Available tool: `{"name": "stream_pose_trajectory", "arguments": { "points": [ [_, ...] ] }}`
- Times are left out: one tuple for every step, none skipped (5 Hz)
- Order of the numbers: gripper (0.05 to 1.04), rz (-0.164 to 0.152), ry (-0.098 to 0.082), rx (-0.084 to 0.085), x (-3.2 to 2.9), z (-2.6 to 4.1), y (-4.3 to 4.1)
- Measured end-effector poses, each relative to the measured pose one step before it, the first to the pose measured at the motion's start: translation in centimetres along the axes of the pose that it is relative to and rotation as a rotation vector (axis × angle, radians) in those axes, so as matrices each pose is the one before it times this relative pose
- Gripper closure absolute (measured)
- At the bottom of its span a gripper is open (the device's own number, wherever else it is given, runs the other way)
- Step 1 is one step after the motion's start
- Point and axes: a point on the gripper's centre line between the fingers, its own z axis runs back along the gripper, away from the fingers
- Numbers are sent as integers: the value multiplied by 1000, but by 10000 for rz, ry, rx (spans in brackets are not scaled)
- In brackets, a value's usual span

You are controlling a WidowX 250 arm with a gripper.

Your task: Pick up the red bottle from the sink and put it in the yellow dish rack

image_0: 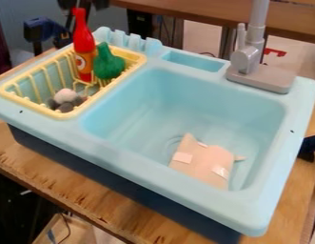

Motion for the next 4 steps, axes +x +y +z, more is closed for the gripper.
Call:
{"name": "stream_pose_trajectory", "arguments": {
  "points": [
    [81,-258,-555,666,-2823,3512,-1719],
    [81,-2056,625,-174,-3989,39,-3962],
    [81,-820,296,18,-2994,-331,-2854],
    [81,-1085,214,122,-1965,-905,-3277]
  ]
}}
